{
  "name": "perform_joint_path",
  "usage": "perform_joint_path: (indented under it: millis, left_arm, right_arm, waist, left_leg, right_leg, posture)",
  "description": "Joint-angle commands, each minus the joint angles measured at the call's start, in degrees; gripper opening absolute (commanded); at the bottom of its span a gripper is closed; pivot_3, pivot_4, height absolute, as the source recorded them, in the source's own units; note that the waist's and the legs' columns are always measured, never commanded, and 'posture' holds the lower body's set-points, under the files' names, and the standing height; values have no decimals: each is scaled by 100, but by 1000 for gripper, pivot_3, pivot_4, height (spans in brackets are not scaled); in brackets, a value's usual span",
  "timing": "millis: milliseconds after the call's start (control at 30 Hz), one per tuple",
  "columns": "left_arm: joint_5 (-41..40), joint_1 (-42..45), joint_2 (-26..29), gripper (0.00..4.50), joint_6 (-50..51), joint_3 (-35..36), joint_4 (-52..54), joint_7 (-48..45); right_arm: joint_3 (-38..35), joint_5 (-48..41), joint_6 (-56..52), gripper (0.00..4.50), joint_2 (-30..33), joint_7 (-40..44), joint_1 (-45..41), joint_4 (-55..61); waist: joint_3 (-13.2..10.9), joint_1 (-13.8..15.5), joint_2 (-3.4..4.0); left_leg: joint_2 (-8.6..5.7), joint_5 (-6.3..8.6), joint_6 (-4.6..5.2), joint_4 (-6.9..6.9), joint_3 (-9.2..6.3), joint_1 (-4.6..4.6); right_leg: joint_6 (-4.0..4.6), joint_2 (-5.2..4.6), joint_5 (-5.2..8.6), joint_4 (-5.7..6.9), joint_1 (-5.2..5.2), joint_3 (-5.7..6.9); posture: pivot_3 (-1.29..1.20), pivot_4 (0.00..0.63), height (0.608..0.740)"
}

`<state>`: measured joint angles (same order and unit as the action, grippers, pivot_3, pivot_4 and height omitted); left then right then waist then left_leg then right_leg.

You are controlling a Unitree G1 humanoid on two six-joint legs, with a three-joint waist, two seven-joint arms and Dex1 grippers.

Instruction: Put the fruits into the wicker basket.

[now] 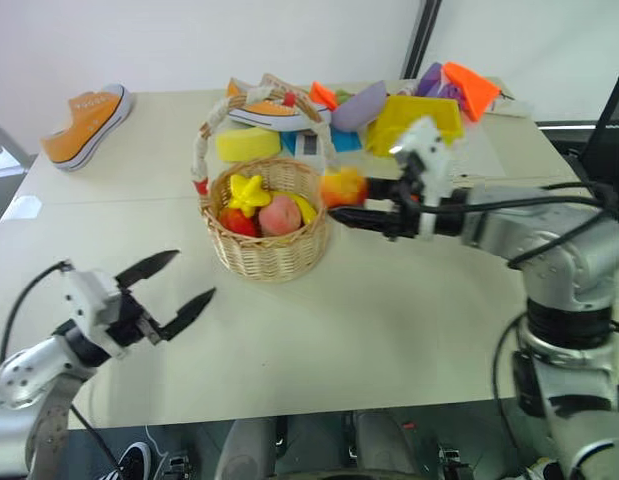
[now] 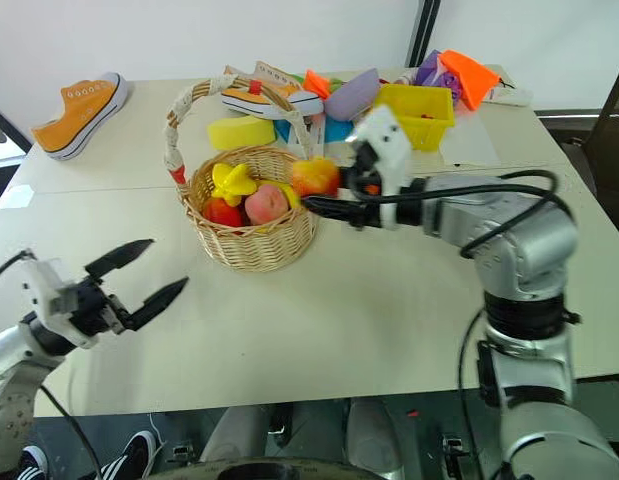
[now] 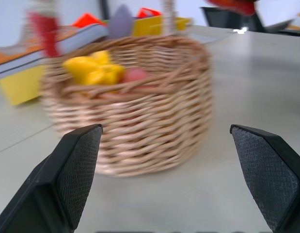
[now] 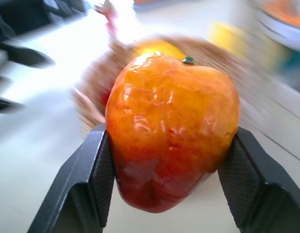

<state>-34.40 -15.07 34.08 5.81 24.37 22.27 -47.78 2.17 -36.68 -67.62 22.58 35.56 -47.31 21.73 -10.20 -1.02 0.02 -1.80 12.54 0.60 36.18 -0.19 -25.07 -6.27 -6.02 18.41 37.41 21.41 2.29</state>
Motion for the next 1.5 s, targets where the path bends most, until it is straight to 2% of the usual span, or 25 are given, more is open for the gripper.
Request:
perform_joint_path:
  millis: [33,233,333,367,467,533,667,800,867,967,1067,1100,1333,1500]
  left_arm:
    - [6,15,-47,4500,-211,157,-2,-23]
    - [61,-101,-217,4500,-283,29,217,87]
    - [102,-206,-283,4500,-309,-30,359,113]
    - [119,-230,-299,4500,-317,-49,387,112]
    - [119,-267,-331,4500,-318,-72,428,107]
    - [62,-283,-334,4500,-293,-80,462,74]
    - [-95,-315,-276,4500,-199,-122,617,-36]
    - [-155,-361,-198,4500,-174,-111,633,-178]
    - [-151,-328,-181,4500,-181,-122,601,-211]
    - [-151,-227,-195,4500,-160,-184,565,-203]
    - [-100,-94,-235,4500,-141,-339,541,-174]
    - [-90,-66,-233,4500,-152,-365,526,-176]
    - [-113,23,-244,4500,-145,-336,501,-121]
    - [-94,-84,-331,4500,-220,-210,525,46]
  right_arm:
    - [479,443,604,2703,-580,-404,-438,-534]
    - [876,990,1389,2703,-1265,-686,-656,-1338]
    - [1087,1227,1631,3810,-1276,-648,-529,-1427]
    - [1128,1304,1698,4324,-1230,-626,-488,-1449]
    - [1129,1432,1820,4421,-1117,-570,-427,-1422]
    - [786,1280,1814,4421,-1038,-561,-395,-1209]
    - [132,684,1651,4421,-552,-159,97,-385]
    - [-322,507,2310,4421,792,1142,957,-142]
    - [-565,509,2490,4421,994,1114,1226,-269]
    - [-700,791,2852,4421,844,650,1481,-479]
    - [-529,1248,3265,4421,220,-206,1505,-649]
    - [-539,1159,3136,4421,-39,-420,1461,-690]
    - [-170,1636,3517,4421,-959,-1167,979,-1273]
    - [151,2121,3896,4421,-1226,-1452,908,-1575]
  waist:
    - [0,0,-1]
    - [6,2,-11]
    - [6,-6,-11]
    - [6,-10,-11]
    - [6,-5,-11]
    - [6,-6,-11]
    - [6,44,-11]
    - [6,40,-12]
    - [6,14,-11]
    - [5,-37,-8]
    - [6,-21,-8]
    - [6,-13,-8]
    - [4,7,-6]
    - [5,11,-7]
  left_leg:
    - [0,-2,-4,0,0,-1]
    - [-14,-3,-8,2,-2,0]
    - [-15,-5,-11,-1,-2,0]
    - [-15,-6,-12,-3,-2,0]
    - [-14,-8,-17,-7,-2,-1]
    - [-14,-8,-17,-7,-2,-1]
    - [-14,-7,-15,-6,-3,-3]
    - [-14,-4,-10,-4,-6,-3]
    - [-16,-4,-9,-2,-5,-3]
    - [-3,-5,-10,-3,-1,1]
    - [19,-7,-14,-5,0,5]
    - [20,-9,-16,-8,0,5]
    - [23,-15,-26,-2,2,4]
    - [24,-17,-31,-4,0,4]
  right_leg:
    - [2,-1,-1,0,1,0]
    - [10,-12,-6,-10,16,-2]
    - [10,-11,-7,-6,19,-2]
    - [10,-11,-7,-4,23,-2]
    - [10,-9,-7,3,28,-2]
    - [10,-9,-7,3,28,-2]
    - [9,-11,-7,-1,26,-3]
    - [10,-13,-6,-19,2,-1]
    - [11,-15,-6,-20,-8,-2]
    - [12,-6,-7,-8,-4,-5]
    - [19,18,-10,-6,-3,-5]
    - [19,20,-10,-5,-2,-5]
    - [27,24,-16,-5,-2,-5]
    - [29,29,-18,-4,1,-5]
  posture:
    - [0,150,740]
    - [0,150,740]
    - [0,150,740]
    - [0,150,740]
    - [0,150,740]
    - [0,150,740]
    - [0,150,740]
    - [0,150,740]
    - [0,150,740]
    - [0,150,740]
    - [0,150,740]
    - [0,150,740]
    - [0,150,740]
    - [0,150,740]
